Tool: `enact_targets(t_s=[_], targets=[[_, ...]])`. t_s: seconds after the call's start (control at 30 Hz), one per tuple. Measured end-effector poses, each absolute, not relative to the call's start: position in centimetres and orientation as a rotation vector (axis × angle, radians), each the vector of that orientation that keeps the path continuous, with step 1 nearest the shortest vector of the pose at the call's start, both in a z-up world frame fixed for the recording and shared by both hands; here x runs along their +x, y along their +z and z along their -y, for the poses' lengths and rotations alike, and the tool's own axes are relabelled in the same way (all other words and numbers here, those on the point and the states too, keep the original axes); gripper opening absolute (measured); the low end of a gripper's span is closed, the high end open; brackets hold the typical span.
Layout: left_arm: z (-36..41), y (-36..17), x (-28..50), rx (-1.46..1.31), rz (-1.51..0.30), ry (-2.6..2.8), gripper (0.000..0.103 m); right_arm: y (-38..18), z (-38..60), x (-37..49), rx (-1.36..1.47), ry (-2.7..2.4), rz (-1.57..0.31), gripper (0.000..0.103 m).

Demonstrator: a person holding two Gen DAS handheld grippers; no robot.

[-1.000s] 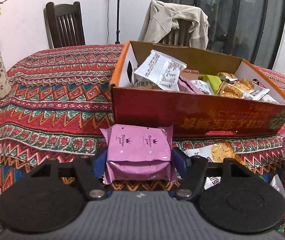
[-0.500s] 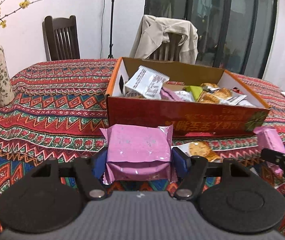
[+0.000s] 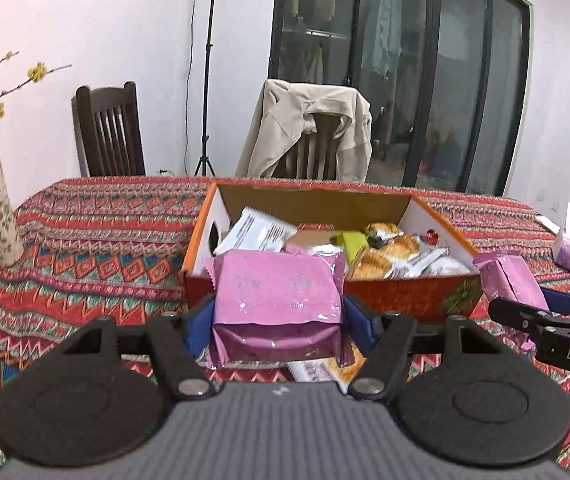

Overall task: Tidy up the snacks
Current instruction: 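Carry both pink packets into the cardboard box and open both tools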

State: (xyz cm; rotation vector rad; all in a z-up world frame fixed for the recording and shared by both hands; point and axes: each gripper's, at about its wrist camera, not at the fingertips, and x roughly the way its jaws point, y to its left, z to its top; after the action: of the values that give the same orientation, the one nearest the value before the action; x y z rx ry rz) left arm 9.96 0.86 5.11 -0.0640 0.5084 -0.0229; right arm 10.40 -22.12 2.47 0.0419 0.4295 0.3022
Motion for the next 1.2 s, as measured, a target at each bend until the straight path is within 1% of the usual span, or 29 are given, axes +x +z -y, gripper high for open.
enact_targets(t_s=[0.4,0.67,0.8,0.97,1.2], targets=[[0.9,7.9,14.7,-0.064,-0.461,-0.007,0.069,6.4,21.0,14.7,0.022,0.292,-0.392,0.061],[0.6,8.4,18.7,-0.109,-0.452,0.03,0.069,7.2,19.8,18.8,0.037,0.275,-0.392,0.061],[0.3,8.2,20.9,-0.137,-0.444,0.051,0.069,6.9,19.6,20.9,0.05,0.253,-0.387,0.061],[-0.1,6.3,22.2,-0.141,-0.431,0.056,0.069,5.1,19.7,22.6,0.064,0.239,-0.389,0.061],[-0.3,4.2,23.1,-0.101,-0.472,0.067,0.069,3.0,19.5,23.6,0.054,0.247,-0.419,0.061]])
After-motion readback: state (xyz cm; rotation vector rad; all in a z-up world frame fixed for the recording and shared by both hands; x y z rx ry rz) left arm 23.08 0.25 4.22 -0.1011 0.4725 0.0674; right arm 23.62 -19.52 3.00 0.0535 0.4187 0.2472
